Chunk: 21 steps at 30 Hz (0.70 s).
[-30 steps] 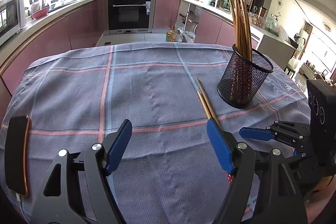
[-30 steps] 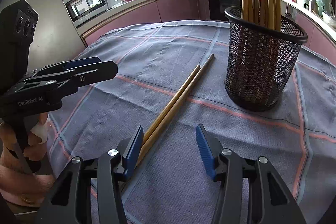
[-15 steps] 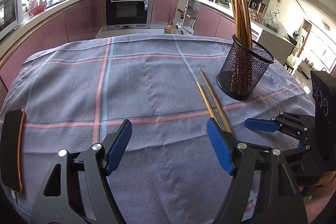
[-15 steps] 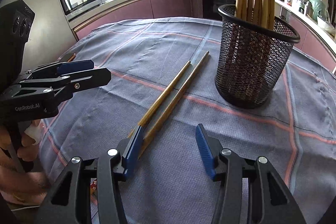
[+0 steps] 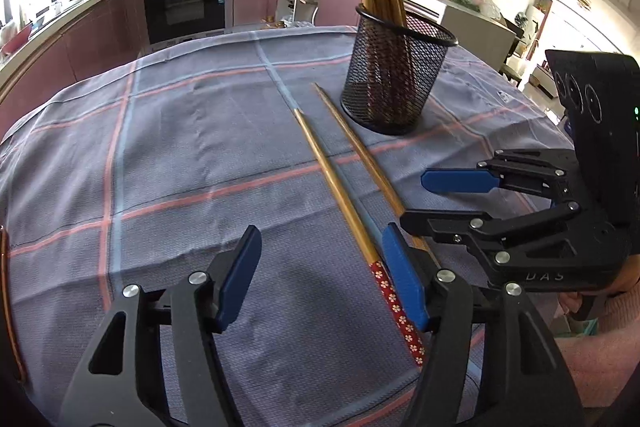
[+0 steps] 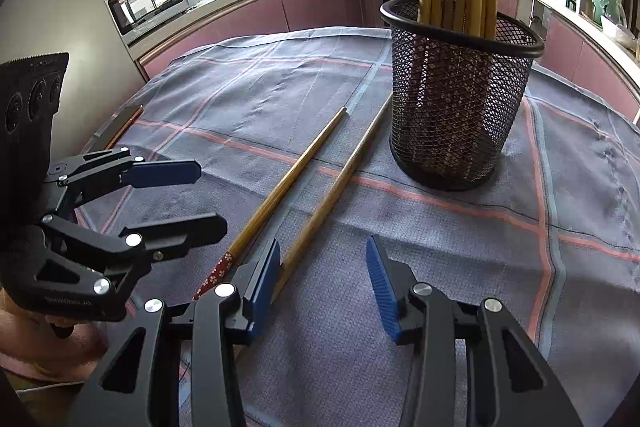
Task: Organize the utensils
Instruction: 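Move both open grippers back to the last chopsticks on the cloth, then close the left gripper on a red-tipped chopstick while the right gripper grasps the last one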
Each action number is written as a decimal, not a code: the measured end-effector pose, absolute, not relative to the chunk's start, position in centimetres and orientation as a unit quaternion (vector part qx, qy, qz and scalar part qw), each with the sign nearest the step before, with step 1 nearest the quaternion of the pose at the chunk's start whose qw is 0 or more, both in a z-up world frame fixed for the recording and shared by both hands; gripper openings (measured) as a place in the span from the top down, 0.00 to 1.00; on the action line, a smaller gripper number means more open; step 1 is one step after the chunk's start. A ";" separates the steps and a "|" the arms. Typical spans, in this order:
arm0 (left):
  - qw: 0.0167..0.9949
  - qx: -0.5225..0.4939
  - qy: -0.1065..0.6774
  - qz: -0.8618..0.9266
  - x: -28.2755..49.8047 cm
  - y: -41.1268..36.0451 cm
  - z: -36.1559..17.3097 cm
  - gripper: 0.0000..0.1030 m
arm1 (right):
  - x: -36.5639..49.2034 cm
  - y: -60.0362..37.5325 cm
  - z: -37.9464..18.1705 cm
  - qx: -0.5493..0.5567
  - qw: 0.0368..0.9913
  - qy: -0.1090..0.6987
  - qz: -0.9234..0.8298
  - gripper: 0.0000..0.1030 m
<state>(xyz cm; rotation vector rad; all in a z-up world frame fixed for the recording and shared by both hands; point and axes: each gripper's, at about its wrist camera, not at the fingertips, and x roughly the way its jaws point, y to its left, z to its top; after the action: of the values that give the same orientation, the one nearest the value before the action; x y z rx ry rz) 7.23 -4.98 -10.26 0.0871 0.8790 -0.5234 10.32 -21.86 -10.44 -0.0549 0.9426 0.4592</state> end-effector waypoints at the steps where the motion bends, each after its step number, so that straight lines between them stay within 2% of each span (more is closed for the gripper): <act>1: 0.869 0.043 0.422 -0.255 7.1 -5.2 -10.4 0.44 | 10.3 -22.0 -10.4 -0.027 0.865 0.451 0.219 0.61; 9: 0.865 0.048 0.435 -0.244 7.7 -6.2 -11.3 0.62 | 10.2 -22.6 -10.3 -0.020 0.861 0.456 0.226 0.66; 11: 0.866 0.037 0.438 -0.239 8.2 -6.1 -11.4 0.73 | 10.1 -22.8 -10.3 -0.018 0.860 0.456 0.228 0.66; 16: 0.869 0.032 0.440 -0.227 9.1 -6.0 -11.4 0.74 | 10.9 -22.9 -10.1 -0.003 0.862 0.454 0.228 0.67; 21: 0.872 0.038 0.436 -0.219 9.9 -6.3 -11.2 0.70 | 12.6 -22.7 -10.2 0.014 0.865 0.450 0.221 0.67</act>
<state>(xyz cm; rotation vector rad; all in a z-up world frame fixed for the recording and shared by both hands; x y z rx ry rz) 9.88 -6.26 -11.25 0.0794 0.9102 -0.4583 12.64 -22.74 -10.16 0.0284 0.9427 0.4621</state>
